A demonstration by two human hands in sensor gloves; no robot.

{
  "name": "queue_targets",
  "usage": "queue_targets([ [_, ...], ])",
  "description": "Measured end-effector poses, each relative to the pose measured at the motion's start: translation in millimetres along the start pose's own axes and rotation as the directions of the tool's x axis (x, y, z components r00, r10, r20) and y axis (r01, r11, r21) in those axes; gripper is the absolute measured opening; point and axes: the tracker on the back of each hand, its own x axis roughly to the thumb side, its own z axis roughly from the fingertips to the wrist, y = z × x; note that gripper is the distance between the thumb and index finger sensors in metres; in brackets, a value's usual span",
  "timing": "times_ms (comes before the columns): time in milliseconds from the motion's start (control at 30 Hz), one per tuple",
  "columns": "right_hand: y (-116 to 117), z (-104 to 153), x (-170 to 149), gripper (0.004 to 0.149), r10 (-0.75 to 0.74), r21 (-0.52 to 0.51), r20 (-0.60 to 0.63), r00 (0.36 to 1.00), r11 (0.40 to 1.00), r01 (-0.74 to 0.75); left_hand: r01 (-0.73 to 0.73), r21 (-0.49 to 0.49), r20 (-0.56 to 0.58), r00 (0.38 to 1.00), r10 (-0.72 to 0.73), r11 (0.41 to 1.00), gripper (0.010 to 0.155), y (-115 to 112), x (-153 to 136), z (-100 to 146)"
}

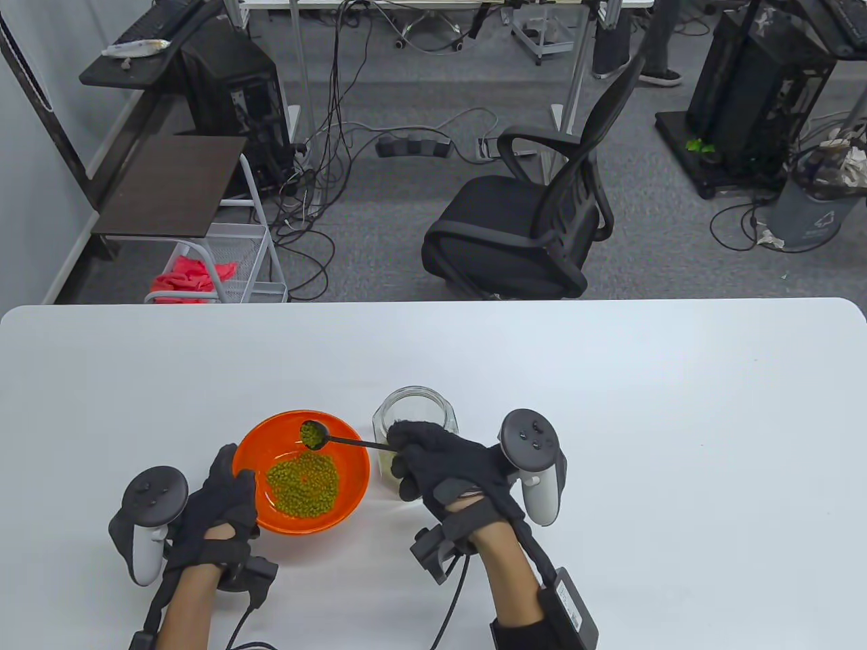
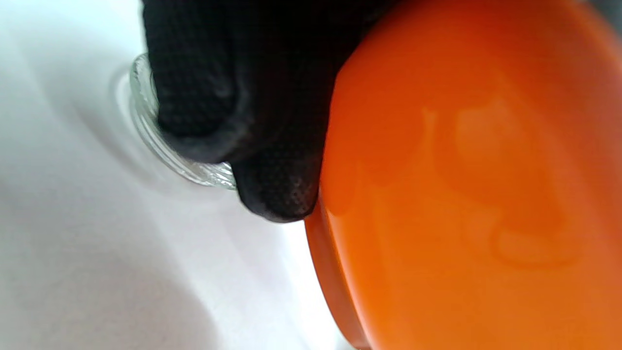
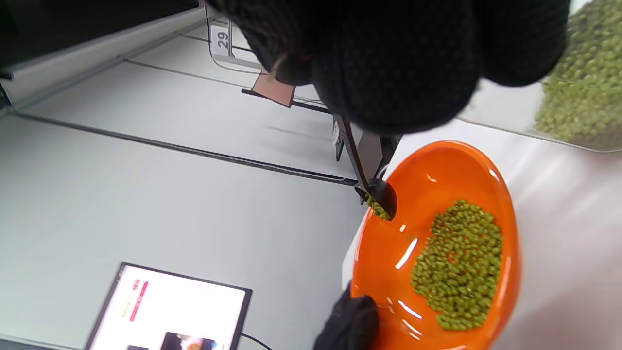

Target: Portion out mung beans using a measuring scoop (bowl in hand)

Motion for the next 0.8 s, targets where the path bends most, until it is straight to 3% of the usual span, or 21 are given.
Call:
queue_targets([
  [233, 20, 1, 6, 0.044, 0.143, -0.005, 0.038, 0.989, 0.99, -0.143, -0.004, -0.002, 0.003, 1.0, 0.004, 1.0, 0.065, 0, 0, 0],
  [800, 41, 10, 22, 0.041, 0.299, -0.003, 0.104, 0.949, 0.954, -0.3, -0.008, -0.001, 0.006, 1.0, 0.008, 1.0, 0.065, 0, 0, 0],
])
